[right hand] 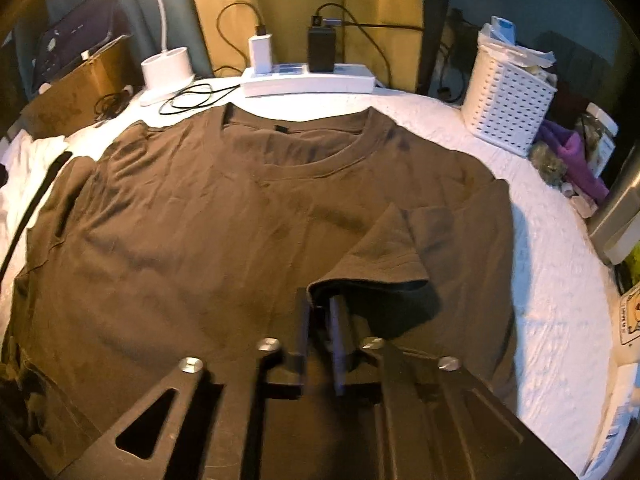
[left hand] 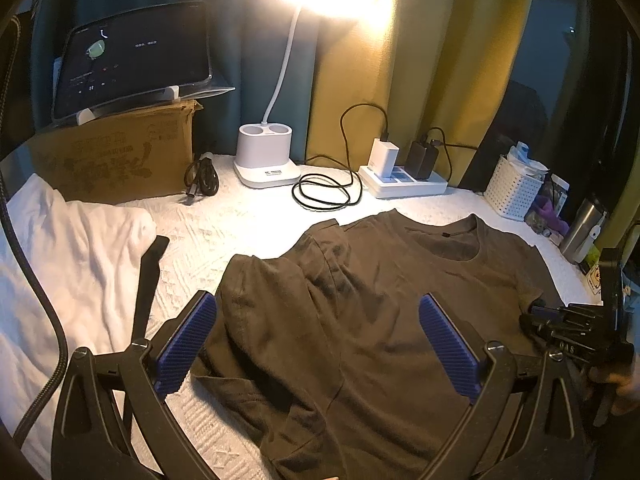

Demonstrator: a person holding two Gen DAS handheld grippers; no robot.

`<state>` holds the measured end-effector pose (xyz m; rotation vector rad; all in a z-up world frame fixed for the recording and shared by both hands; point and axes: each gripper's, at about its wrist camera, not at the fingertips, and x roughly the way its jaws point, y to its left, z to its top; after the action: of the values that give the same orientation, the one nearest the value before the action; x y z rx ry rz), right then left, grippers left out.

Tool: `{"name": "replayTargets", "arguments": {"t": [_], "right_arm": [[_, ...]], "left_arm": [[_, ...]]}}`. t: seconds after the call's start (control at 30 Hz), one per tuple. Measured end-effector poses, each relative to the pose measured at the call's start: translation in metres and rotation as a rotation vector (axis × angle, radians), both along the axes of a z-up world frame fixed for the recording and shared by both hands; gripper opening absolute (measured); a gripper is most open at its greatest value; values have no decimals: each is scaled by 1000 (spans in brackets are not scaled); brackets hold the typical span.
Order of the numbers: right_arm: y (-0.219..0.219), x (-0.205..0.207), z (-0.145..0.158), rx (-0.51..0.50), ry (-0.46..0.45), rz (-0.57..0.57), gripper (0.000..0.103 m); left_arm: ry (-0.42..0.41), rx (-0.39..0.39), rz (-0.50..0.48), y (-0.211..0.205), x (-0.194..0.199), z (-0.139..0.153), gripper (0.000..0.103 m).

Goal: Fold small clothes

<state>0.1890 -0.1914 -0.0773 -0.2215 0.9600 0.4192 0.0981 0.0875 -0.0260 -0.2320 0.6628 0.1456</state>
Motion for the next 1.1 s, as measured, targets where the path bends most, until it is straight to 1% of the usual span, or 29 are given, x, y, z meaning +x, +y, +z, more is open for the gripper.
{"name": "replayTargets", "arguments": {"t": [0.03,0.07,0.17,0.27,0.37,0.4,0.5,0.57,0.63,0.73,0.8,0.87,0.93,1.03,1.1], "right_arm": [[0,-2,1,13,5,6,83],[0,-4,3,27,1,10,89],[-7,-5,12,66,-12,-10,89],[-30,5,20,138,-1,-90,89],[-39,18,20,147,12,-121,89],[-41,22,18,160,25,-120,89],[-39,39,7,250,106,-113,89],[-30,43,4,274,116,-87,89],[-15,45,4,292,128,-30,89],[3,36,14,279,115,49,89],[1,26,28,247,66,54,89],[-14,19,39,236,28,28,89],[-36,12,46,214,-4,-27,89],[-70,5,45,184,-15,-102,89],[-86,1,36,160,-10,-142,89]], "left_arm": [[0,1,2,0,-1,1,100],[-1,3,3,0,-2,1,100],[-2,7,9,-1,-3,3,100],[3,8,13,-2,-3,3,100],[13,8,10,-4,1,2,100],[14,9,9,-5,2,1,100],[19,9,6,-7,6,1,100],[22,10,8,-7,8,0,100],[30,12,13,-7,9,-1,100],[36,16,20,-6,10,-2,100],[34,15,22,-6,10,-2,100],[32,14,19,-6,10,-2,100],[33,18,10,-9,9,-3,100],[33,16,-6,-15,7,-2,100],[34,20,-20,-20,6,-2,100]]}}
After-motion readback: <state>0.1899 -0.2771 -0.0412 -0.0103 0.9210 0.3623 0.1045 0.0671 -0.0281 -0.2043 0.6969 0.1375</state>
